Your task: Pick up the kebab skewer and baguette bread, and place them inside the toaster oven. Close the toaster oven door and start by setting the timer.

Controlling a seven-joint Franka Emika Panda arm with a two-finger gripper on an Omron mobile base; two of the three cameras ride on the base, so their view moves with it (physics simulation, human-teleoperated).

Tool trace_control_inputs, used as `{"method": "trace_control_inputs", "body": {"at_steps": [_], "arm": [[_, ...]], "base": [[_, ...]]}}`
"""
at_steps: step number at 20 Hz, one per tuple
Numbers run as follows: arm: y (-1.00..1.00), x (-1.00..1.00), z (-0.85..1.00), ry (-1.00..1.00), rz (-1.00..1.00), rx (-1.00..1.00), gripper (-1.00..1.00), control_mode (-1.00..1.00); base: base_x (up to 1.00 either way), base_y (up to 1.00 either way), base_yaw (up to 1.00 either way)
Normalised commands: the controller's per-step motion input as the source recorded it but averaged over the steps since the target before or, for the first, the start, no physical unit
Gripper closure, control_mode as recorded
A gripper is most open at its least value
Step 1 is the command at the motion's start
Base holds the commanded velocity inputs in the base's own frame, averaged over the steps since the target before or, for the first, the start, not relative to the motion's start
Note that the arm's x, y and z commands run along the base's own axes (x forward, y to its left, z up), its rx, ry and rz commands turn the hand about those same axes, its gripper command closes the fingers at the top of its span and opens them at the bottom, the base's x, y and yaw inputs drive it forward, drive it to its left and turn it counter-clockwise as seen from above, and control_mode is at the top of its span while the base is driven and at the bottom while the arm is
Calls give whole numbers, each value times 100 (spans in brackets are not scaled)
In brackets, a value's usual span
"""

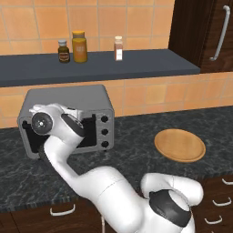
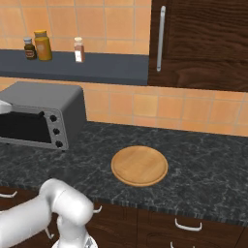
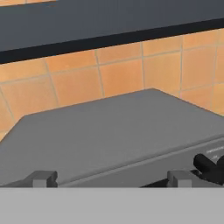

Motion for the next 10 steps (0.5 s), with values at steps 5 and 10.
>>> {"method": "trace_control_inputs", "body": {"at_steps": [5, 10], "arm": [[-100, -86, -9, 0, 2, 5, -100, -100], [-100, -58, -19, 0, 7, 1, -100, -100]], "base": [[0, 0, 0], [0, 0, 0]]}}
